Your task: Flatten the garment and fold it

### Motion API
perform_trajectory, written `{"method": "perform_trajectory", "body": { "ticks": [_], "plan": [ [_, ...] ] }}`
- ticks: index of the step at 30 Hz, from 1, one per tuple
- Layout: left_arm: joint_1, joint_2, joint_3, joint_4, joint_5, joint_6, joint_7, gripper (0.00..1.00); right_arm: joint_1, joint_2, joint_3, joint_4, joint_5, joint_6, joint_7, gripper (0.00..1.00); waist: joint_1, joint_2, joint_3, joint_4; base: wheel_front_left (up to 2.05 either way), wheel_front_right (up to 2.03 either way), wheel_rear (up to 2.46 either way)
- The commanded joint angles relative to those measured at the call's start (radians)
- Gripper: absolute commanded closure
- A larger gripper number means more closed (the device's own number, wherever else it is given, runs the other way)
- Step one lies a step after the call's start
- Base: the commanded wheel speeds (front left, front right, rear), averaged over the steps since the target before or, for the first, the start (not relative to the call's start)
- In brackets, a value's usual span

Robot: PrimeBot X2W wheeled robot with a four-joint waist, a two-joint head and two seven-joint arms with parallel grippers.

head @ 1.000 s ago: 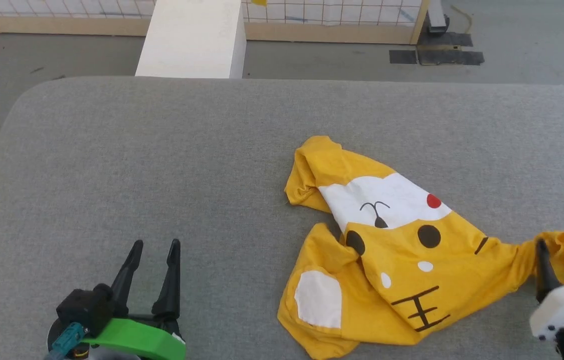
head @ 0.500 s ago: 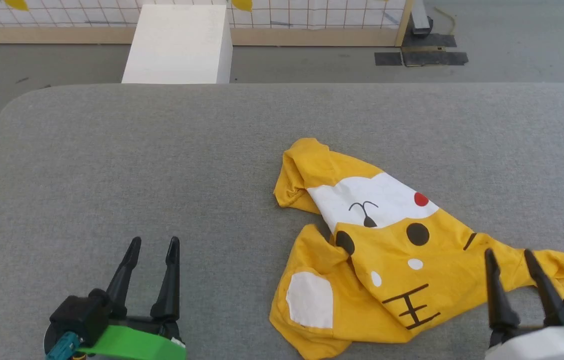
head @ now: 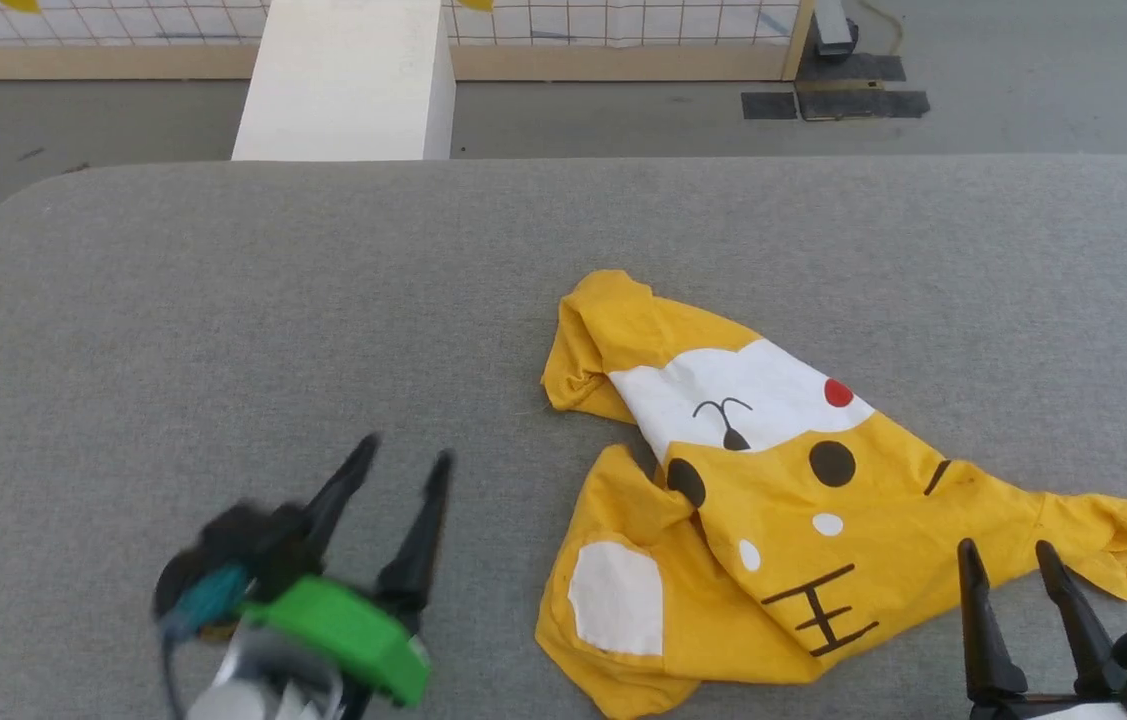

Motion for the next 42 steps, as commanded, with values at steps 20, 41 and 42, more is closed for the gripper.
{"method": "perform_trajectory", "body": {
  "ticks": [20, 41, 42],
  "plan": [
    [-0.461, 0.046, -0.409, 0.369, -0.343, -0.011, 0.586, 0.0, -0.08, 0.0, 0.022, 0.027, 0.021, -0.001, -0.03, 0.0, 0.0, 0.0, 0.122, -0.074, 0.0, 0.0, 0.0],
    [-0.531, 0.305, -0.221, 0.414, -0.162, 0.198, 0.29, 1.0, -0.077, 0.0, -0.004, 0.054, 0.019, -0.001, -0.047, 0.0, 0.0, 0.0, 0.095, -0.007, 0.0, 0.0, 0.0],
    [-0.53, 0.303, -0.227, 0.417, -0.147, 0.212, 0.284, 1.0, -0.078, 0.0, -0.003, 0.053, 0.017, -0.001, -0.046, 0.0, 0.0, 0.0, 0.097, -0.006, 0.0, 0.0, 0.0]
  ]
}}
